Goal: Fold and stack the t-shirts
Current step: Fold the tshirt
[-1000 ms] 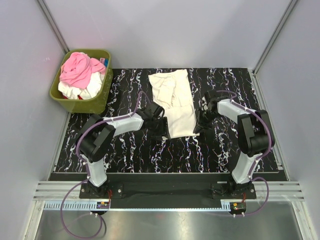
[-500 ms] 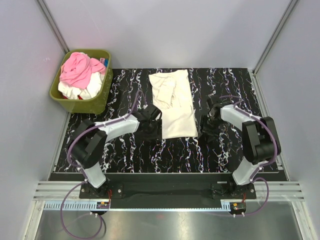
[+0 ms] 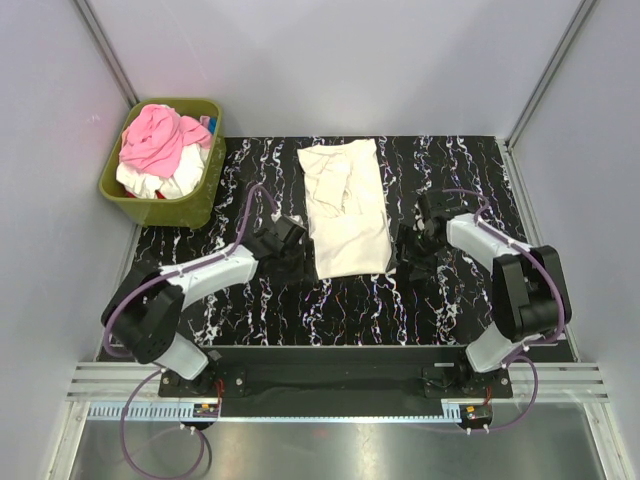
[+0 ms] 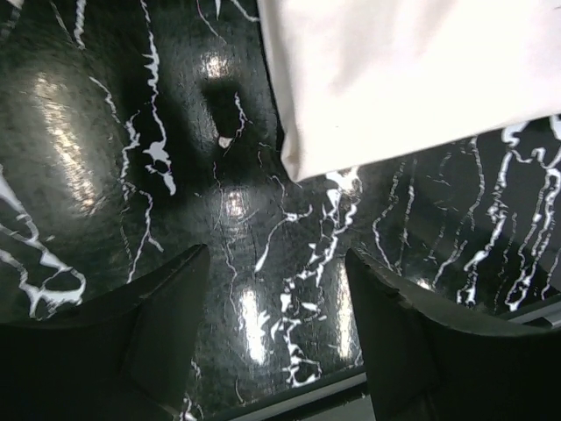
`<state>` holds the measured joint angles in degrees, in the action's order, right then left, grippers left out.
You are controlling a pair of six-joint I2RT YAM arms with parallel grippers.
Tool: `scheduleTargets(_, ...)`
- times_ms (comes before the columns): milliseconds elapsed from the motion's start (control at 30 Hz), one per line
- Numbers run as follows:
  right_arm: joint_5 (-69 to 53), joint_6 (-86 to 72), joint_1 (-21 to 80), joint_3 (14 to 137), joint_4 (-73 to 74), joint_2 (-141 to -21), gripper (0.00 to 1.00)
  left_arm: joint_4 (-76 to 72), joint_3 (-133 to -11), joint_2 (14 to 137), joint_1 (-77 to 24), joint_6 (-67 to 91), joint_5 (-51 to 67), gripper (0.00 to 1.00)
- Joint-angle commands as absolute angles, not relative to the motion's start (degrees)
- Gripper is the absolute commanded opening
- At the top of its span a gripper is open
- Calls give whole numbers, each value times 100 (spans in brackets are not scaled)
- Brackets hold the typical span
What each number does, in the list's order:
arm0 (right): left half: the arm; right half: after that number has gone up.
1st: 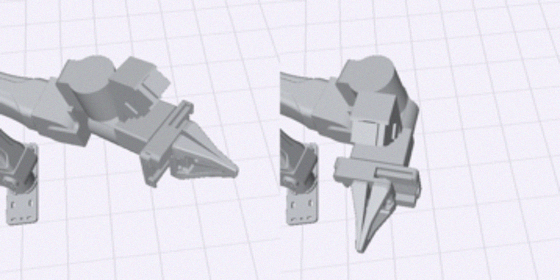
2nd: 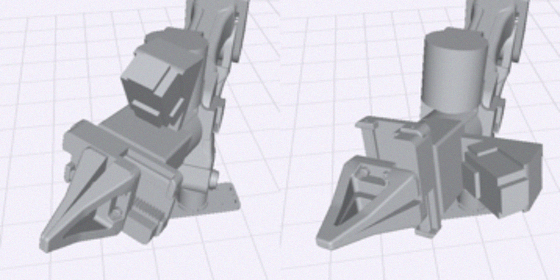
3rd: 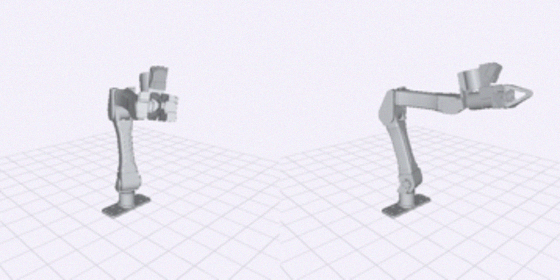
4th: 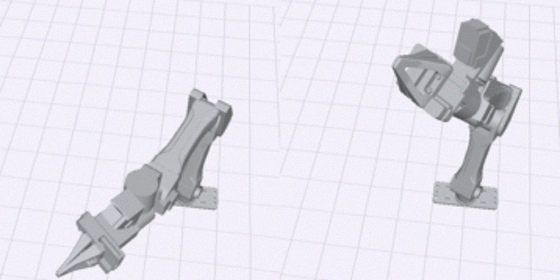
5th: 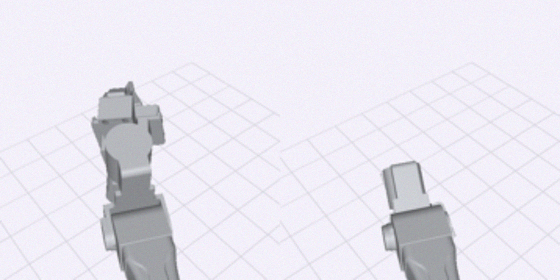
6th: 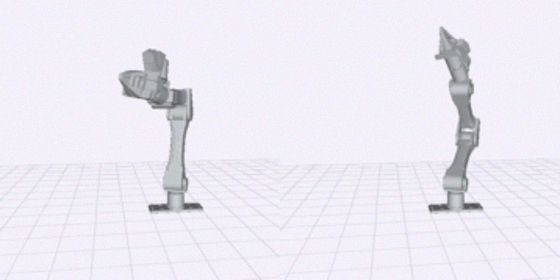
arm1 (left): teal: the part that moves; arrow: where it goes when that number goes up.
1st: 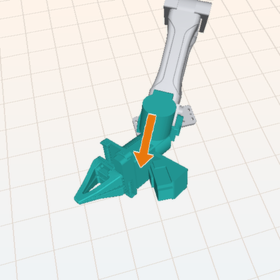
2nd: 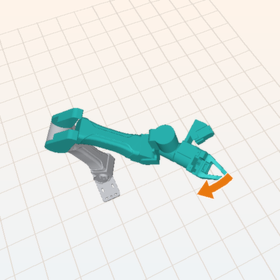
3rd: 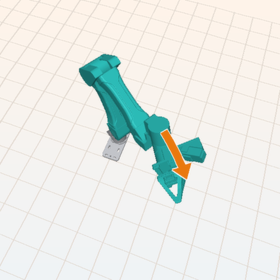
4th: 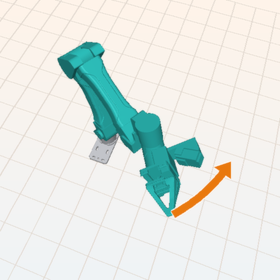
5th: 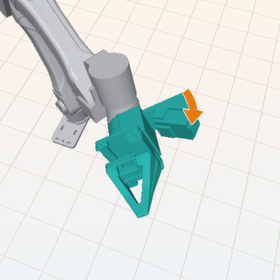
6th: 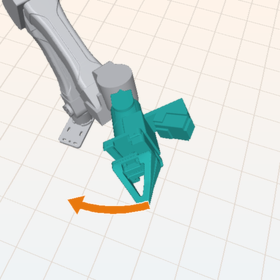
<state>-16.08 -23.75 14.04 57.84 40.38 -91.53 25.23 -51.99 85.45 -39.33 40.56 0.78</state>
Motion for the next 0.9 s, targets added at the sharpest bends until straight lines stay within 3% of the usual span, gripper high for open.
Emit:
scheduleTargets(0,-1784,-2312,1433,5994,3744,-9456,73,1575,-5028,8824,-3867,4298,377,66)
scheduleTargets(567,-1942,-2312,1415,6311,3323,-10503,55,677,-4667,9395,-3744,4720,729,62)
scheduleTargets(767,-1951,-2294,1406,6363,3270,-10617,42,492,-4623,9544,-3744,4790,747,57)
scheduleTargets(867,-1951,-2276,1415,6425,3305,-10679,34,414,-4614,9624,-3735,4790,782,47)
